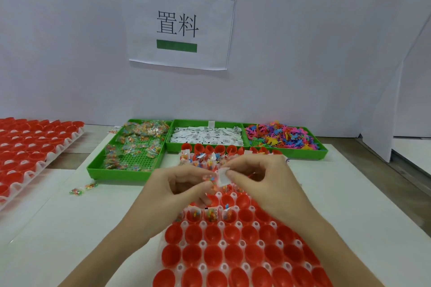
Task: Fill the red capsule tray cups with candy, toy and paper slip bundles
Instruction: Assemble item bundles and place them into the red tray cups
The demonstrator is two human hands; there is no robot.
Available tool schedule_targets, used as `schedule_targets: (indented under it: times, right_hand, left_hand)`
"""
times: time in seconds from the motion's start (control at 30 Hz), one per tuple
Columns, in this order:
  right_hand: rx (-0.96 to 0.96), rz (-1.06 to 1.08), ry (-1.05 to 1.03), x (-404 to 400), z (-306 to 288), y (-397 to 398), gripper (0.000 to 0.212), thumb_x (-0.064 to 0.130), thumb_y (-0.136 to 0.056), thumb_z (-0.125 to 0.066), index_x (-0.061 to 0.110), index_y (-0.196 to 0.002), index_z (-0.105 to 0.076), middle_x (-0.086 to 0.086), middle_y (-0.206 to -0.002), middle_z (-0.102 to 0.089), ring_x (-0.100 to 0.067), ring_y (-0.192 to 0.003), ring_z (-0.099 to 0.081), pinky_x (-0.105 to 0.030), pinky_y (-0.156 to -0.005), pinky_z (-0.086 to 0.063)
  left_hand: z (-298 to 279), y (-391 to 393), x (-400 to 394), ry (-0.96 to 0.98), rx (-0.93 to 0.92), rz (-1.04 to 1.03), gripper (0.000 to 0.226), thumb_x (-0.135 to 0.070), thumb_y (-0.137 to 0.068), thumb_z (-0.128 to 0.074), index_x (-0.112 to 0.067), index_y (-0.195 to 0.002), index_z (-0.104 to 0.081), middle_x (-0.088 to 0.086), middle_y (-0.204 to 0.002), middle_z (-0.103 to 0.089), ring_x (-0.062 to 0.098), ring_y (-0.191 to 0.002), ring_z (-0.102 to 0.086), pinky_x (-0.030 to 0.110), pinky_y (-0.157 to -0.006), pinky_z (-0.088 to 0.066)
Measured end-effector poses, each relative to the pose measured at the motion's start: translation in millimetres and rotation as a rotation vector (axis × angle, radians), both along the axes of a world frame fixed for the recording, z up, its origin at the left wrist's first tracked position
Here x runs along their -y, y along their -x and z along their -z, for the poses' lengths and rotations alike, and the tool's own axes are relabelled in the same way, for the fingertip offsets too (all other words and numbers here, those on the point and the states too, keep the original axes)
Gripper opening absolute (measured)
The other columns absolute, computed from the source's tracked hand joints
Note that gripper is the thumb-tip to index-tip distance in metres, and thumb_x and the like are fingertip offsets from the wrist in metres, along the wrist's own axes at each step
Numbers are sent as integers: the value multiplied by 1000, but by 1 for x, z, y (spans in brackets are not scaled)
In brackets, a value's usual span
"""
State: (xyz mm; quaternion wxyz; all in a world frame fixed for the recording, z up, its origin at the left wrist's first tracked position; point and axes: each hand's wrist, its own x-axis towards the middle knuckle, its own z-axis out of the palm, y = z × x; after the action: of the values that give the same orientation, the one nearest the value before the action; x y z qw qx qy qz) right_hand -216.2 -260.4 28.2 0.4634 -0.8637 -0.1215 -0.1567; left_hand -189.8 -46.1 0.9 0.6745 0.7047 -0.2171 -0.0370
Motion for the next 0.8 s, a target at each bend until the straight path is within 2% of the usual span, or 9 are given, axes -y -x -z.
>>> schedule_targets:
  times: [0.13, 0.23, 0.4, 0.5, 0.6, 0.7, 0.8]
  right_hand:
    - [69, 130, -33, -3, 14, 15, 17, 15, -89, -77, 32, -89, -78, 20, -79, -74, -1, -78, -70, -12, -66, -52]
    - [64, 197, -64, 3, 17, 15, 15, 14, -88, -77, 30, -87, -78, 17, -77, -74, -3, -76, -70, -12, -65, -50]
    - [11, -40, 33, 2, 13, 25, 12, 21, -91, -75, 32, -93, -79, 17, -82, -74, -6, -82, -72, -16, -69, -54]
    - [-7, -101, 35, 7, 7, 27, 15, 21, -95, -70, 34, -96, -78, 15, -87, -75, -9, -87, -72, -23, -73, -58]
    - [-62, -141, -26, 13, 3, 27, 11, 21, -95, -71, 29, -98, -79, 8, -90, -77, -12, -89, -73, -31, -82, -60]
    - [-97, -175, -78, 15, 1, 29, 11, 17, -94, -72, 24, -99, -79, 3, -91, -77, -16, -89, -74, -33, -84, -61]
    - [-155, -214, -68, 25, -9, 29, 15, 15, -98, -66, 24, -101, -78, 3, -93, -78, -14, -90, -74, -26, -83, -59]
  left_hand:
    - [3, 8, 8, -57, 37, 36, 21, -5, -90, -72, -11, -110, -77, 10, -84, -79, 27, -73, -76, 25, -70, -60]
    - [2, 14, 10, -84, 67, 25, 23, -7, -90, -73, -13, -112, -76, 9, -84, -79, 26, -73, -77, 26, -73, -61]
    - [3, 21, 16, -95, 123, -21, 22, -8, -88, -76, -16, -108, -75, 6, -83, -79, 24, -71, -77, 26, -70, -61]
    - [3, 24, 18, -136, 234, -79, 14, -14, -86, -80, -22, -98, -79, 2, -80, -78, 19, -68, -76, 28, -67, -61]
    - [1, 26, 18, -201, 363, -165, 8, -24, -82, -82, -25, -89, -82, -4, -83, -76, 19, -75, -74, 31, -68, -61]
    - [0, 30, 18, -156, 307, -140, 9, -29, -81, -82, -23, -88, -83, -1, -82, -77, 21, -75, -74, 37, -69, -61]
    - [-1, 30, 17, -134, 232, -70, 7, -28, -85, -80, -22, -89, -81, 3, -75, -77, 20, -69, -74, 42, -70, -61]
